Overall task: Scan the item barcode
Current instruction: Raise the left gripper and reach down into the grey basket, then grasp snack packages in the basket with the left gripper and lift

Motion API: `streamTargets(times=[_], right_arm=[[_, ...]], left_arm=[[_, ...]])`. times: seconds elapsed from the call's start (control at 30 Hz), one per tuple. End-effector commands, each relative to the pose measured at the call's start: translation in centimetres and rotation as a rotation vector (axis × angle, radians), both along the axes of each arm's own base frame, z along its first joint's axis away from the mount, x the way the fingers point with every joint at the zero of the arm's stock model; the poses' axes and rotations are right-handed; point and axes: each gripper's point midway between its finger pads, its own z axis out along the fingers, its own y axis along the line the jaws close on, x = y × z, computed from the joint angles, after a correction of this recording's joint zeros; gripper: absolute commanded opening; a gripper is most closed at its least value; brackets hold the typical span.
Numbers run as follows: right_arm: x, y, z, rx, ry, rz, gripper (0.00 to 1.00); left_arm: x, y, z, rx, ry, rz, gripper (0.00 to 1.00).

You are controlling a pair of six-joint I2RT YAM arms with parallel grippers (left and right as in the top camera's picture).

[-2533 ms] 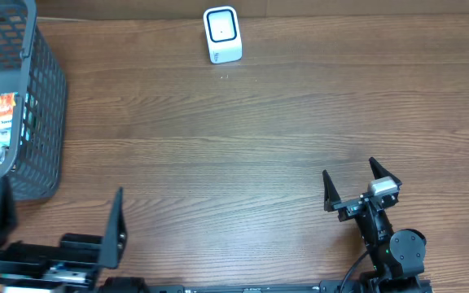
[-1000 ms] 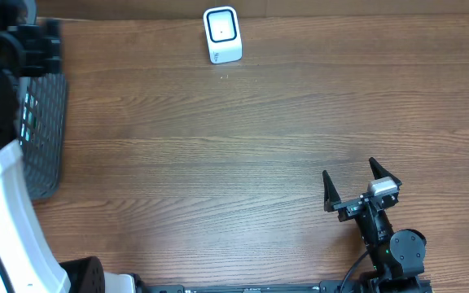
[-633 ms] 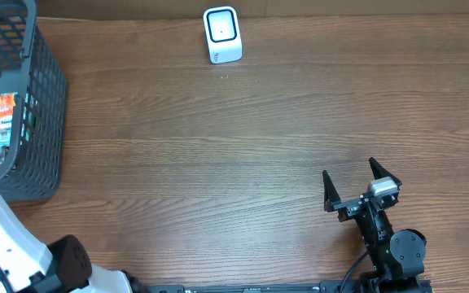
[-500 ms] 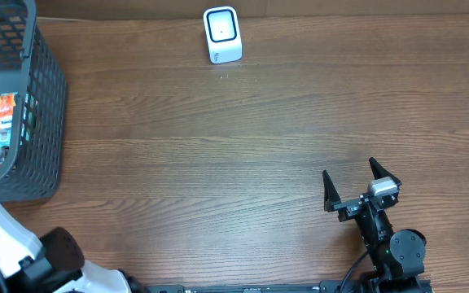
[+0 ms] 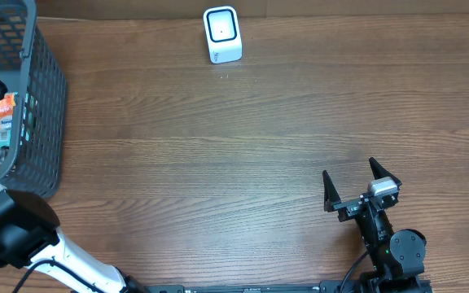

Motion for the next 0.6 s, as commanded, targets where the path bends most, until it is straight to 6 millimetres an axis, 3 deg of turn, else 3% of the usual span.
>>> streamTargets(times=[0.0, 0.13, 0.57], right_arm=[[0.0, 0.0, -0.3, 0.000, 0.000, -0.003, 1.00], [0.0, 0.0, -0.3, 0.000, 0.000, -0.003, 1.00], [0.0, 0.0, -0.3, 0.000, 0.000, -0.003, 1.00]], left_arm=[[0.7, 0.0, -3.0, -0.058, 0.046, -0.058, 1.00], [1.2, 0.1, -6.2, -0.110, 0.094, -0.085, 1.00], [2.4, 0.0, -13.7, -0.234, 0.187, -0.093, 1.00]])
